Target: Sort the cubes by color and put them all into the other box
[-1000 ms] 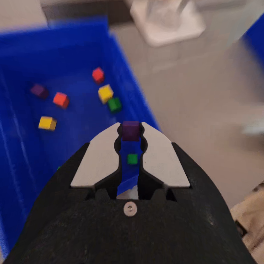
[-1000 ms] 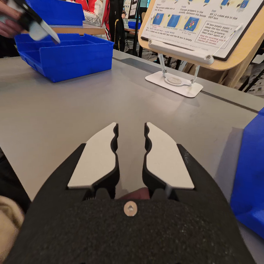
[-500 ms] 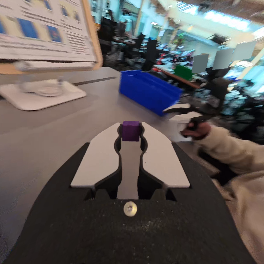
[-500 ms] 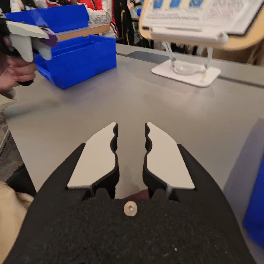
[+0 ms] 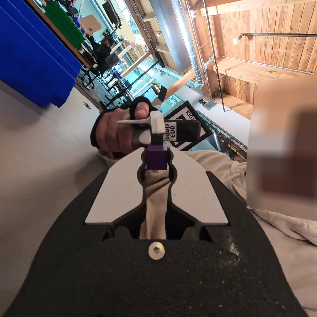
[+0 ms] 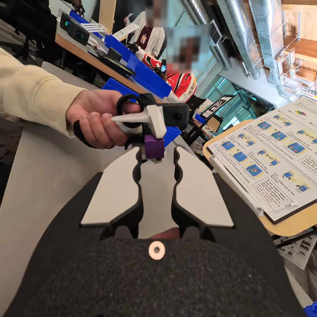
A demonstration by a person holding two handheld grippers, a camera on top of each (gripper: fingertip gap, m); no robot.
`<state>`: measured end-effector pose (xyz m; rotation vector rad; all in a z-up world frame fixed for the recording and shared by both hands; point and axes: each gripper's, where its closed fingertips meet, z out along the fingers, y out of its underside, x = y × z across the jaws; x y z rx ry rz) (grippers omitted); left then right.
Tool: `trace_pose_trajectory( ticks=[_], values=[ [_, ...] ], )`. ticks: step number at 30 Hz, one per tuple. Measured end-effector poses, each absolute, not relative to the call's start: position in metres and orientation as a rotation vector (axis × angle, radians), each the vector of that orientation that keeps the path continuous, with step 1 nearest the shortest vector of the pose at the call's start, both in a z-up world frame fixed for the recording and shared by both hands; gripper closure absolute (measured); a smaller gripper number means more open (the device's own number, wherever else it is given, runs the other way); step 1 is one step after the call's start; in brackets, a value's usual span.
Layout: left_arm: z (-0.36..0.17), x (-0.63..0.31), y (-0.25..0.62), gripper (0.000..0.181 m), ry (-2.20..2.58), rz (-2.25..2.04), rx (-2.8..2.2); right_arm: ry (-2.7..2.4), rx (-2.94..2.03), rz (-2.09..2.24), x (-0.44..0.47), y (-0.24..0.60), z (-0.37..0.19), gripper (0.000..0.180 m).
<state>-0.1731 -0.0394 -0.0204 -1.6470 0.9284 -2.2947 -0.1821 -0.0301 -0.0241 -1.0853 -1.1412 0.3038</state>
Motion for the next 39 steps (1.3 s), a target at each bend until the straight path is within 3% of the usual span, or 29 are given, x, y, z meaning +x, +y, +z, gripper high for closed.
trace_pose_trajectory(
  ticks=[9,12,16,24,35,39],
  values=[
    [-0.02,-0.165,-0.048,0.158,0.944,-2.363,-1.645,-1.166,-1.081,0.322,-0.186,-0.035,-0.027,0.157],
    [-0.021,-0.174,-0.041,0.144,0.879,-2.29,-1.649,-1.126,-1.1,0.33,-0.178,-0.034,-0.024,0.157],
    [-0.043,-0.202,-0.012,0.132,0.709,-1.863,-1.735,-1.019,-1.236,0.324,-0.15,-0.016,-0.038,0.157],
    [-0.117,-0.314,0.039,0.132,0.389,-0.523,-1.914,-0.539,-1.715,0.458,-0.09,0.016,-0.093,0.157],
    [-0.116,-0.321,0.025,0.135,0.464,-0.33,-1.87,-0.512,-1.811,0.397,-0.092,0.009,-0.107,0.157],
    [-0.115,-0.318,0.022,0.136,0.503,-0.311,-1.862,-0.607,-1.786,0.174,-0.041,0.015,-0.05,0.157]
  ],
)
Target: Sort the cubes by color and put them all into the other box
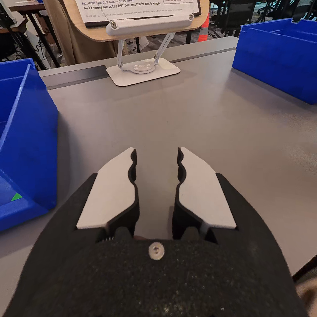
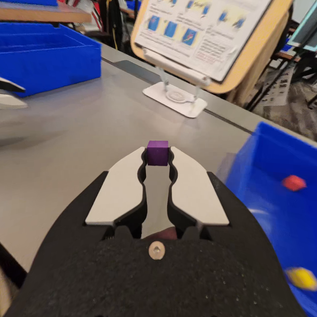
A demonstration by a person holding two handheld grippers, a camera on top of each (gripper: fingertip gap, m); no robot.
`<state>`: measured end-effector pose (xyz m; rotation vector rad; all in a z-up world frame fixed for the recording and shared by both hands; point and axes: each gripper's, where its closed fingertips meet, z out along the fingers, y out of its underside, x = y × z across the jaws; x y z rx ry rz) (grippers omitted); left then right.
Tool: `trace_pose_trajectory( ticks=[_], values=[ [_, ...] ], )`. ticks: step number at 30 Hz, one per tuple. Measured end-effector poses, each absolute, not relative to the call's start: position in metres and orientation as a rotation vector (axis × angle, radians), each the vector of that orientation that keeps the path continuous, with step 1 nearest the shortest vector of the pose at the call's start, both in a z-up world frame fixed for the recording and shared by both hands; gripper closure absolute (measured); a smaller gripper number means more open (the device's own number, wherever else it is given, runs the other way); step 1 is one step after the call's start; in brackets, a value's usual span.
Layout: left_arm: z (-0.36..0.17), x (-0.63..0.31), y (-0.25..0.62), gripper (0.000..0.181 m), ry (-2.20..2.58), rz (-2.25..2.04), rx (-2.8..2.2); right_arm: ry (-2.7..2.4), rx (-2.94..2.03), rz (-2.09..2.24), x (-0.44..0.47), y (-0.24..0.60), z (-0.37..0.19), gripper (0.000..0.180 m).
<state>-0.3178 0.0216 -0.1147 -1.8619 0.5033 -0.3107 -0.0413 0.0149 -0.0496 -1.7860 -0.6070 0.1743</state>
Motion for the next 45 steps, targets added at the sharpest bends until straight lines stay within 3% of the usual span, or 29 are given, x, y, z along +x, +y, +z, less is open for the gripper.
trace_pose_trajectory(
  ticks=[4,12,18,28,34,39,42,45],
  values=[
    [-0.116,-0.313,0.021,0.136,0.509,-0.35,-1.874,-0.636,-1.992,0.116,0.054,0.023,-0.006,0.157],
    [-0.12,-0.3,0.019,0.135,0.558,-0.36,-1.9,-1.195,-2.583,0.051,0.145,0.044,-0.122,0.157],
    [-0.125,-0.298,0.018,0.135,0.587,-0.347,-1.914,-1.37,-2.733,0.157,0.138,0.051,-0.172,0.156],
    [-0.13,-0.303,0.017,0.135,0.566,-0.38,-1.945,-1.448,-2.735,0.279,0.116,0.052,-0.191,0.156],
    [-0.13,-0.303,0.017,0.135,0.575,-0.371,-1.946,-1.32,-2.738,0.361,0.122,0.046,-0.166,0.138],
    [-0.13,-0.307,0.018,0.135,0.556,-0.37,-1.949,-1.003,-2.351,0.14,0.124,0.051,-0.08,0.139],
    [-0.126,-0.308,0.018,0.135,0.536,-0.368,-1.941,-0.724,-1.976,0.154,0.08,0.036,-0.031,0.14],
    [-0.121,-0.309,0.016,0.135,0.513,-0.361,-1.922,-0.578,-1.669,0.499,-0.009,-0.011,-0.024,0.14]
  ],
)
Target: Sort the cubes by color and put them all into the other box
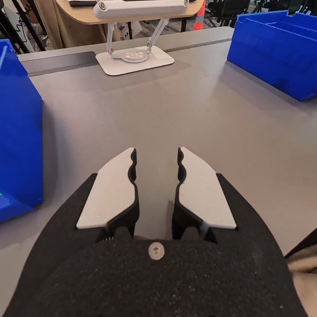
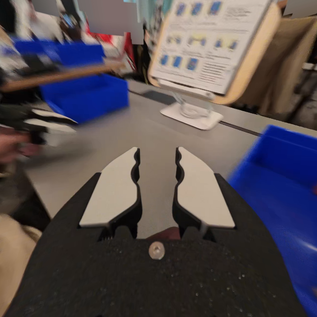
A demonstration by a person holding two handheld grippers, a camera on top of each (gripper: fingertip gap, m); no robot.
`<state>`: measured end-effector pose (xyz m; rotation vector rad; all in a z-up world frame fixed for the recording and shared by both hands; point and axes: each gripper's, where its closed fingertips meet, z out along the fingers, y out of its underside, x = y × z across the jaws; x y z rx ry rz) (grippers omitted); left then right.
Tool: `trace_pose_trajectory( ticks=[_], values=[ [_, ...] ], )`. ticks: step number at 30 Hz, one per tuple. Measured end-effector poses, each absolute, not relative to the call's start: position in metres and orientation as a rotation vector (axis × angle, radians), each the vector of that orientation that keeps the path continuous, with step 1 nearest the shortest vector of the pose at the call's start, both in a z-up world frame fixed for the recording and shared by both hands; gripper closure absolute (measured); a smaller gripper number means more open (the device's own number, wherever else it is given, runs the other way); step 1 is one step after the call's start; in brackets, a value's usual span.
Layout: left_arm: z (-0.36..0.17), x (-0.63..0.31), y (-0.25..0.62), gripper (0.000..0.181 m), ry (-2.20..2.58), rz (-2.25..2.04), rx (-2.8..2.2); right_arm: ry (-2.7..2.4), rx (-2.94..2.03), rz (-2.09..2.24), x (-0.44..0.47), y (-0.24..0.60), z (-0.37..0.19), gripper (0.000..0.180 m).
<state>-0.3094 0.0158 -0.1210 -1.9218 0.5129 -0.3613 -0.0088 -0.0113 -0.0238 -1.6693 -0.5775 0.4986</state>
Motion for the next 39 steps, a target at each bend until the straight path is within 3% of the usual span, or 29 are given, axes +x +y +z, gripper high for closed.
trace_pose_trajectory(
  ticks=[5,17,21,25,29,39],
  values=[
    [-0.12,-0.309,0.01,0.135,0.493,-0.376,-1.918,-0.564,-1.691,0.488,-0.096,-0.03,-0.089,0.14],
    [-0.123,-0.311,-0.002,0.135,0.541,-0.47,-1.973,-0.623,-1.708,0.352,-0.116,-0.034,-0.108,0.144],
    [-0.083,-0.341,-0.015,0.134,0.587,-0.541,-1.981,-0.618,-1.729,0.372,-0.111,-0.033,-0.111,0.144],
    [-0.046,-0.429,0.006,0.135,0.525,-0.352,-2.161,-0.61,-1.738,0.414,-0.108,-0.032,-0.108,0.145],
    [-0.075,-0.482,0.051,0.131,0.609,-0.159,-2.491,-0.629,-1.748,0.436,-0.109,-0.029,-0.109,0.145],
    [-0.166,-0.492,0.091,0.132,0.74,-0.257,-2.922,-0.666,-1.781,0.482,-0.114,-0.026,-0.117,0.146]
  ],
)
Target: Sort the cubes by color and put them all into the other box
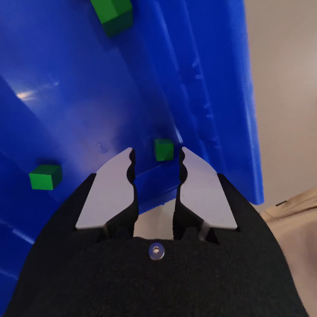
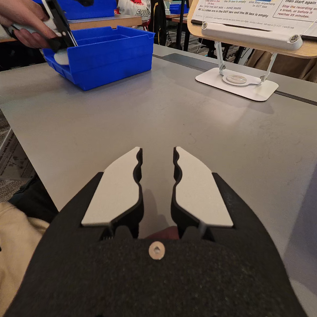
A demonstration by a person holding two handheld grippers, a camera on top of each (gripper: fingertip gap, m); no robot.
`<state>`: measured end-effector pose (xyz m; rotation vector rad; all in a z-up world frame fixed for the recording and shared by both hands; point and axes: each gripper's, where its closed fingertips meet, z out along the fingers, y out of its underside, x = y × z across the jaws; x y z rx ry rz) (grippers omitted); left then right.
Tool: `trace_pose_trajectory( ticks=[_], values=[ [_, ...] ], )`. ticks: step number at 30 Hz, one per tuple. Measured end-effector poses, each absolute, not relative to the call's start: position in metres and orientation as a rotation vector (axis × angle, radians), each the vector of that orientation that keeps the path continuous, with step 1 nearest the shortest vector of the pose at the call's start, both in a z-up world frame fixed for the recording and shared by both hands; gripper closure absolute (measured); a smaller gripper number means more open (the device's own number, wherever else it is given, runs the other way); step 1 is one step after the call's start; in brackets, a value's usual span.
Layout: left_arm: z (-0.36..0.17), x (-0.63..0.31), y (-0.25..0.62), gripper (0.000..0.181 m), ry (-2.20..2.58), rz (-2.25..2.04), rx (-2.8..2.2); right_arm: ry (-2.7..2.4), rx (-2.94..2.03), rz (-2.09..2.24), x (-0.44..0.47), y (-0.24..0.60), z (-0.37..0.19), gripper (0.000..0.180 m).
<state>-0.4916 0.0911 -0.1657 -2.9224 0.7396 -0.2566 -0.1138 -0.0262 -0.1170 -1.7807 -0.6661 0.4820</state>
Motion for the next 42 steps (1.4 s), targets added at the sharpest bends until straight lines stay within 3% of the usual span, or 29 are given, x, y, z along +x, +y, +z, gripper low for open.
trace_pose_trajectory(
  ticks=[3,6,14,22,26,30,33,37,42],
  values=[
    [-0.177,-0.492,0.083,0.127,0.784,-0.294,-2.985,-0.663,-1.793,0.504,-0.115,-0.026,-0.119,0.146],
    [-0.175,-0.496,0.086,0.159,0.816,-0.273,-2.976,-0.664,-1.797,0.512,-0.116,-0.026,-0.12,0.146],
    [-0.159,-0.507,0.094,0.159,0.773,-0.275,-2.866,-0.677,-1.789,0.474,-0.116,-0.025,-0.117,0.148],
    [-0.041,-0.48,0.092,0.16,0.585,-0.116,-2.191,-0.604,-1.746,0.393,-0.084,-0.015,-0.095,0.148],
    [-0.047,-0.466,0.068,0.16,0.572,0.136,-2.094,-0.567,-1.76,0.363,-0.068,-0.012,-0.097,0.148],
    [-0.045,-0.435,0.06,0.16,0.6,0.094,-2.025,-0.562,-1.775,0.364,-0.066,-0.01,-0.103,0.148],
    [-0.027,-0.395,0.057,0.16,0.667,-0.087,-1.897,-0.582,-1.762,0.371,-0.069,-0.006,-0.103,0.148],
    [0.002,-0.314,0.036,0.16,0.802,-0.696,-1.669,-0.697,-1.667,0.461,-0.086,0.005,-0.084,0.148],
    [0.022,-0.247,0.012,0.16,0.879,-1.45,-1.429,-0.705,-1.624,1.248,-0.14,-0.005,-0.048,0.147]
  ],
)
